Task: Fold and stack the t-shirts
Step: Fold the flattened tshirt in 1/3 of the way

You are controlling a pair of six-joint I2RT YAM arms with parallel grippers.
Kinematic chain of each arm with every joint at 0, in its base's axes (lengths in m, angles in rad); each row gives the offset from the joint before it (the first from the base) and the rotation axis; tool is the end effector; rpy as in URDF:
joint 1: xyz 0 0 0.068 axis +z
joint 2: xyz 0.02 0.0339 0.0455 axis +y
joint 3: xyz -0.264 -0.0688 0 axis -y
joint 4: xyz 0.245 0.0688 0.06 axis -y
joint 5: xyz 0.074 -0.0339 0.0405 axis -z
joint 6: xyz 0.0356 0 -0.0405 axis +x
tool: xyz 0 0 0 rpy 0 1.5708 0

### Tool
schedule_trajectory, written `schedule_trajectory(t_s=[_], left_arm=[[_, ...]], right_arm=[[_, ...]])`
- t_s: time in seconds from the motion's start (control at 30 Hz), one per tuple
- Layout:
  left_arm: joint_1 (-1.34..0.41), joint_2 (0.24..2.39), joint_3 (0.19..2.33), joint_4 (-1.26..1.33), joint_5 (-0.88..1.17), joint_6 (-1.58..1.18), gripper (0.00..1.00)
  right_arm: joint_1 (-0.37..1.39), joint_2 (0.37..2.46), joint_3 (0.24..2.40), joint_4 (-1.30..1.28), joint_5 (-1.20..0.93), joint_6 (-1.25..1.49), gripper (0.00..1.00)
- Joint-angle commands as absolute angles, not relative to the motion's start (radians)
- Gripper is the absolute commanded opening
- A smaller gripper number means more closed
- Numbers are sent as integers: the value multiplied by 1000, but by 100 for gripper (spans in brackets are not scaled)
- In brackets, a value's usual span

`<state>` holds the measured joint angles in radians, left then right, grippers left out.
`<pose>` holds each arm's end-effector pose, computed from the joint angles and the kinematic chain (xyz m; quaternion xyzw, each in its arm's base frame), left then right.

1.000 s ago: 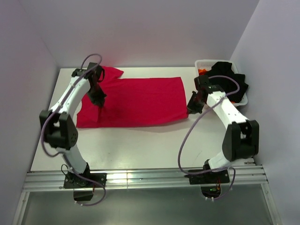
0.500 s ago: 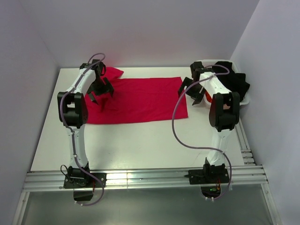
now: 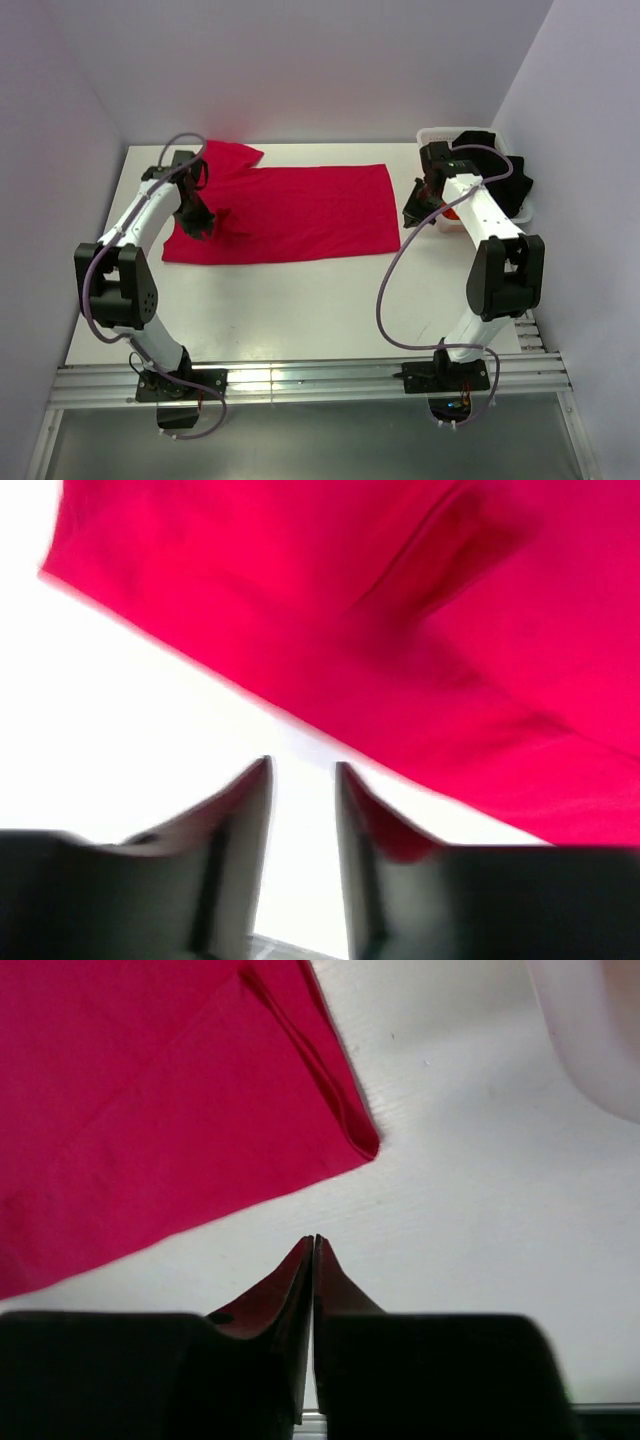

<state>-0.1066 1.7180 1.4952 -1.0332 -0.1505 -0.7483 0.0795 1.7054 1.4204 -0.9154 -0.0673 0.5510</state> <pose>0.3433 -0.0314 0.2752 -0.3218 0.9309 0.0028 0.1730 0.3458 0.0299 0.2617 0.2234 0.9566 0.0885 0.1647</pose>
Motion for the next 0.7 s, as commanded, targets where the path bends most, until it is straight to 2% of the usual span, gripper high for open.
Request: schedule_trajectory(t_s=[0.0, 0.07, 0.27, 0.33, 0.37, 0.4, 0.47, 0.53, 0.6, 0.67], left_arm=[[-123, 1678, 1343, -896, -51, -770, 17], [-127, 1670, 1273, -841, -26, -769, 2], [-129, 1746, 1313, -830, -73, -785, 0], [-130, 1772, 1353, -848, -97, -807, 19], [-129, 1775, 1364, -856, -139, -825, 34], [-129, 1775, 1370, -861, -150, -865, 56], [-127, 1756, 1368, -841, -173, -926, 81], [-127, 1729, 1339, -815, -178, -978, 88], [-126, 1703, 1280, -793, -175, -1078, 90], [-126, 1683, 1231, -747, -169, -1199, 84]], right_arm=[[75, 1660, 1385, -893, -61, 549, 0], [78, 1643, 1358, -881, -67, 549, 0], [77, 1615, 1301, -870, -60, 538, 0], [77, 1606, 1279, -864, -58, 535, 0], [77, 1597, 1272, -862, -58, 535, 0], [77, 1594, 1266, -861, -58, 532, 0], [77, 1588, 1249, -862, -51, 529, 0], [78, 1580, 1232, -862, -45, 523, 0], [77, 1575, 1223, -864, -38, 515, 0], [77, 1574, 1215, -865, -31, 506, 0]])
